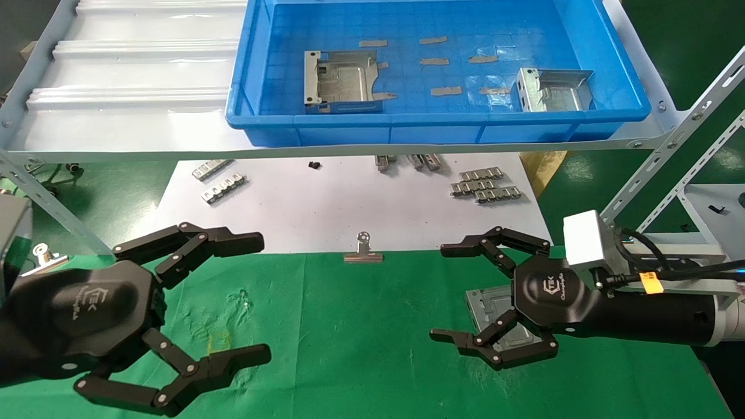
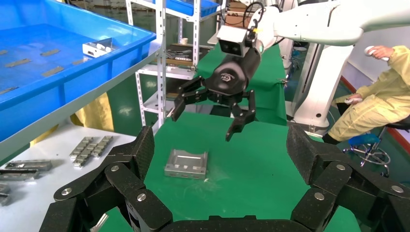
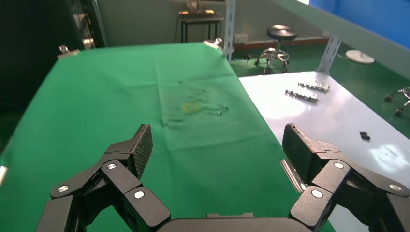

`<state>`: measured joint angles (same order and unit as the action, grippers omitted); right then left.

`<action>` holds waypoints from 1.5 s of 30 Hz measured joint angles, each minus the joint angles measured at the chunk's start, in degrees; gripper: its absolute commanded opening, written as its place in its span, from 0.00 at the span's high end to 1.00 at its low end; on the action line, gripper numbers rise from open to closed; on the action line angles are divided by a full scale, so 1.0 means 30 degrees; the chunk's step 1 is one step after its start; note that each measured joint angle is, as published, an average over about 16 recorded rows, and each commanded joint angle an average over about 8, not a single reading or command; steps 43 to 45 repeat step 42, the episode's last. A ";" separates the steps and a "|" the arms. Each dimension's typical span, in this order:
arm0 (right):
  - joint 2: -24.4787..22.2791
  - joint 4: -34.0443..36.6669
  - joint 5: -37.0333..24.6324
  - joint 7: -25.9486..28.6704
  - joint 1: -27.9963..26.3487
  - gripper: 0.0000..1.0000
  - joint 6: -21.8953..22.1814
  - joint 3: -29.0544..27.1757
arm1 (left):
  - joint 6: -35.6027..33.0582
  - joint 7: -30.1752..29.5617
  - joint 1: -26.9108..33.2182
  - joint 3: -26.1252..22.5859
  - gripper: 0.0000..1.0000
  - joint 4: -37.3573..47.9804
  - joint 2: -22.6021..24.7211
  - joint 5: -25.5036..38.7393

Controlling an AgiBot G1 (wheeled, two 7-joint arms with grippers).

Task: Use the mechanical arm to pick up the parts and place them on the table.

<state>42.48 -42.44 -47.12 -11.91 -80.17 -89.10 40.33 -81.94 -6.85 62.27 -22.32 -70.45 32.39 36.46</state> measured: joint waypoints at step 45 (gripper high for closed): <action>-0.2632 -1.0970 0.1902 0.7853 0.6557 0.00 0.1180 -0.8581 | 0.0005 0.0001 -0.0004 0.0001 0.00 0.0005 -0.0002 -0.0003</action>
